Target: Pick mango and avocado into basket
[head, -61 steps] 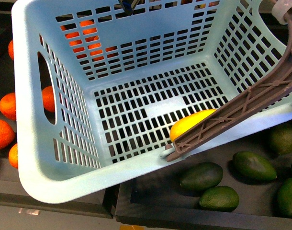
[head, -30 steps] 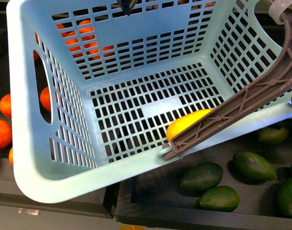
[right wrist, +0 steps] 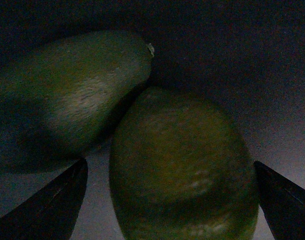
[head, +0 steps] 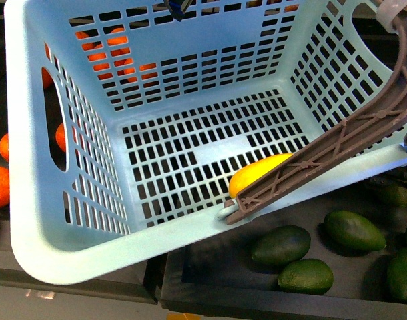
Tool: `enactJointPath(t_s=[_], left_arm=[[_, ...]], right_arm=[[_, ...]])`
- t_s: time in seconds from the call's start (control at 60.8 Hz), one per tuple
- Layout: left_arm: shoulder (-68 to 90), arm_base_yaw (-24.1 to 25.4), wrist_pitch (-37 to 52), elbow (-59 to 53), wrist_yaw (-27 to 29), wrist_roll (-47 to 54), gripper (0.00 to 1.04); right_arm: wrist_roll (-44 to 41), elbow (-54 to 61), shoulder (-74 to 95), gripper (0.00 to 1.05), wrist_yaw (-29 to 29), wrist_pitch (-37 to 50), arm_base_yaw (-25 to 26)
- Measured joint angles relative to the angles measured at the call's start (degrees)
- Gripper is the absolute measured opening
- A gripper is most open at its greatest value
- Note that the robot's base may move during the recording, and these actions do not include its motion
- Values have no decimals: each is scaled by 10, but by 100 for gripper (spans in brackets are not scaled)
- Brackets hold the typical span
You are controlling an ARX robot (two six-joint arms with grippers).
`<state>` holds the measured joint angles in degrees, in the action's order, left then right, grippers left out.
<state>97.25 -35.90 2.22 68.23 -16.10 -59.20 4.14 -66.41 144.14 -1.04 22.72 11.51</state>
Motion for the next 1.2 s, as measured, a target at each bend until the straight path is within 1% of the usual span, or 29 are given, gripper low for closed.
enactJointPath(t_s=[0.395, 0.411, 0.494, 0.543, 0.609, 0.79, 0.955, 1.202], left_arm=[[0, 0, 0, 0, 0, 0, 14], [0, 0, 0, 0, 0, 0, 14], [0, 0, 0, 0, 0, 0, 14], [0, 0, 0, 0, 0, 0, 14], [0, 0, 0, 0, 0, 0, 14], [0, 0, 0, 0, 0, 0, 14], [0, 0, 0, 0, 0, 0, 14], [0, 0, 0, 0, 0, 0, 14]], right_arm=[[9, -39, 22, 96, 15, -27, 0], [9, -40, 23, 95, 16, -28, 0], [10, -40, 25, 78, 16, -29, 0], [11, -39, 25, 70, 16, -28, 0], [13, -33, 25, 67, 14, -21, 1], [23, -12, 18, 66, 9, -8, 9], [34, 30, -10, 66, -12, 11, 28], [47, 120, -146, 66, -84, 72, 89]])
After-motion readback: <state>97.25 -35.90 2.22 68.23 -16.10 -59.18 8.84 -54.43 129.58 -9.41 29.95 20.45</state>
